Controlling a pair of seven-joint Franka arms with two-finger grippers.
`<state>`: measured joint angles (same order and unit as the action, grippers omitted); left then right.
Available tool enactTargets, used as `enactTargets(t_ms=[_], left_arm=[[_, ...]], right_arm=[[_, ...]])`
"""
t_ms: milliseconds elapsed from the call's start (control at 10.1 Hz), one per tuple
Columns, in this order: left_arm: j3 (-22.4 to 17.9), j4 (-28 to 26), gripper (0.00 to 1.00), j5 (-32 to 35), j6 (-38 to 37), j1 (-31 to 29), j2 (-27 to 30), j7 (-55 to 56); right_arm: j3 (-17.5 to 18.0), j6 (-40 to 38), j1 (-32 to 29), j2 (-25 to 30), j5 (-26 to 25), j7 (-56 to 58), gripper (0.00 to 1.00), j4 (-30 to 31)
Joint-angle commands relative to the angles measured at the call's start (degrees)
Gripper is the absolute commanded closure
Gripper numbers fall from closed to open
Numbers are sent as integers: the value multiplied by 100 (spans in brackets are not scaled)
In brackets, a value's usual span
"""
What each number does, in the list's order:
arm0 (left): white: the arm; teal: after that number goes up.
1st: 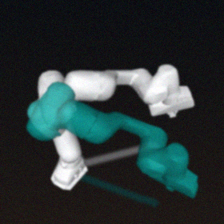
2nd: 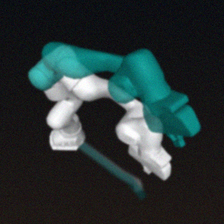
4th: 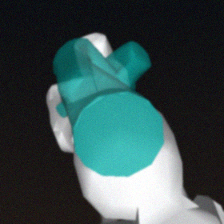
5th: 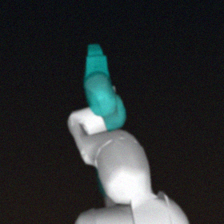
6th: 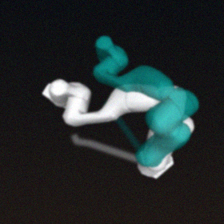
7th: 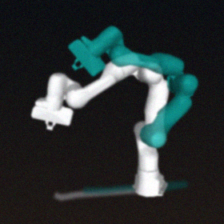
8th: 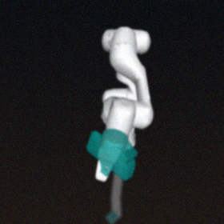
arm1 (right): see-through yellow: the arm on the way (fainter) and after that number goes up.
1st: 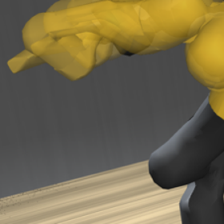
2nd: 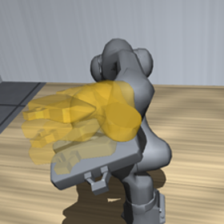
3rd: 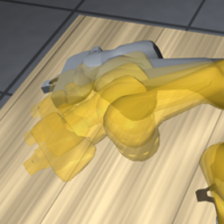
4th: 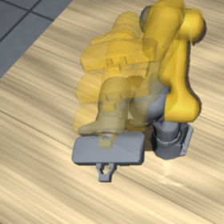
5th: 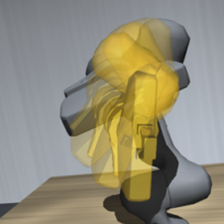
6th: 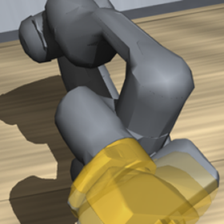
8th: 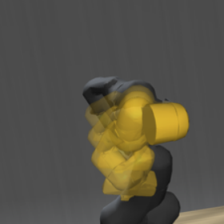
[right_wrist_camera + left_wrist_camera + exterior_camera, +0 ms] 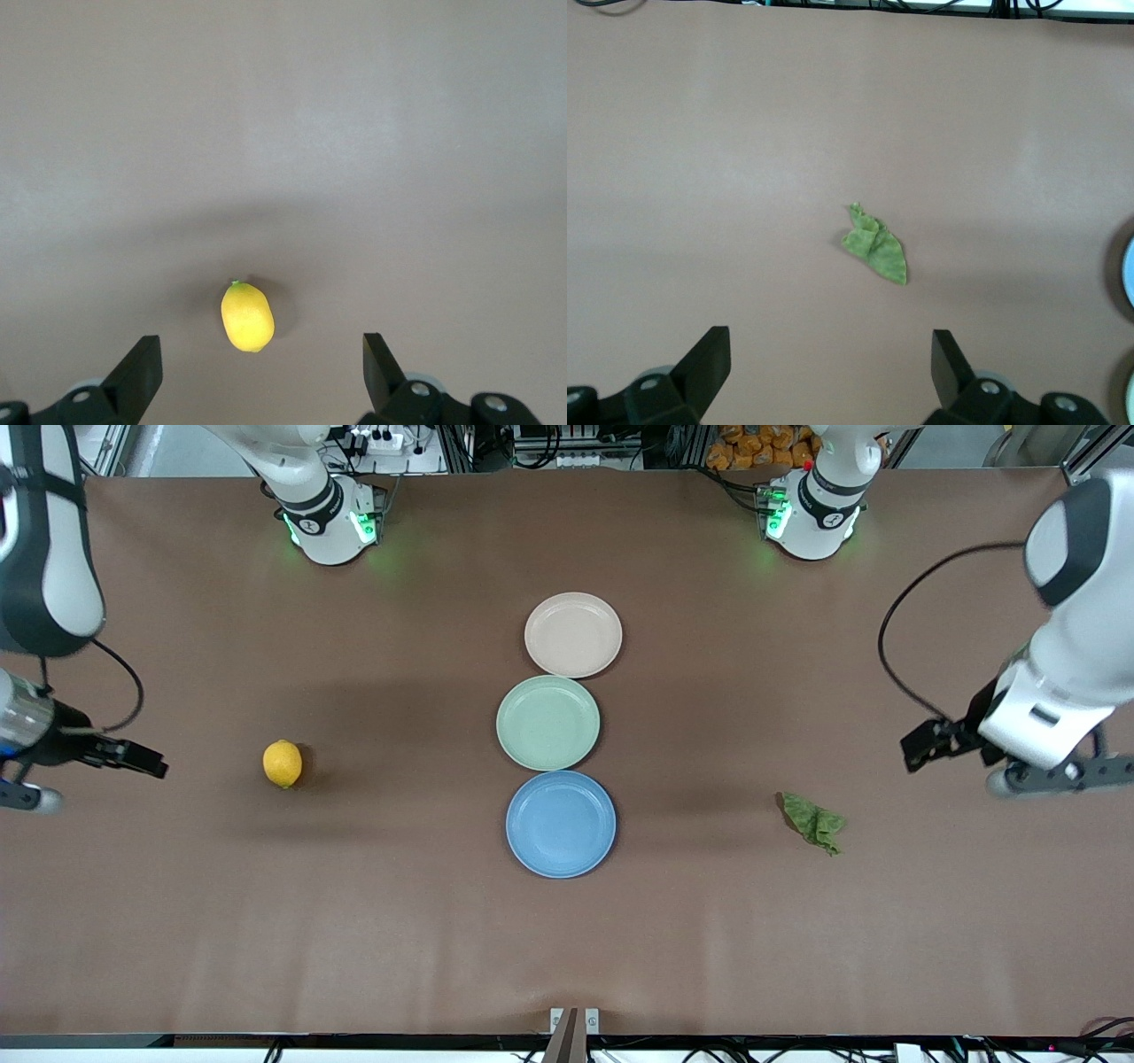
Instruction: Pick lemon and lettuce from blue and beige plates
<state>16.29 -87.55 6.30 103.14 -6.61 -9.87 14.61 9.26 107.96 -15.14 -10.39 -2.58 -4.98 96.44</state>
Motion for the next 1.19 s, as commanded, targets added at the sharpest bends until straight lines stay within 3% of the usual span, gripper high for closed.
enactTargets(t_ms=[0, 198, 694, 892, 1090], left_arm=[[-982, -149, 0, -461, -424, 657, 555, -177], [-1216, -149, 0, -559, -758, 854, 819, -274], [-1357, 133, 0, -638, -1550, 924, 838, -370], [-1365, 141, 0, -795, -1682, 924, 838, -564], [-1365, 133, 0, -981, -1858, 924, 846, -556]], right_arm=[[67, -441, 55, 676, 13, 68, 0, 94], [93, -591, 99, 1081, -5, 120, 0, 85], [15, -821, 556, 1048, -93, 15, 0, -135], [-405, -891, 1019, 995, -93, -46, 0, -248], [-460, -874, 1110, 951, -102, -64, 0, -345]])
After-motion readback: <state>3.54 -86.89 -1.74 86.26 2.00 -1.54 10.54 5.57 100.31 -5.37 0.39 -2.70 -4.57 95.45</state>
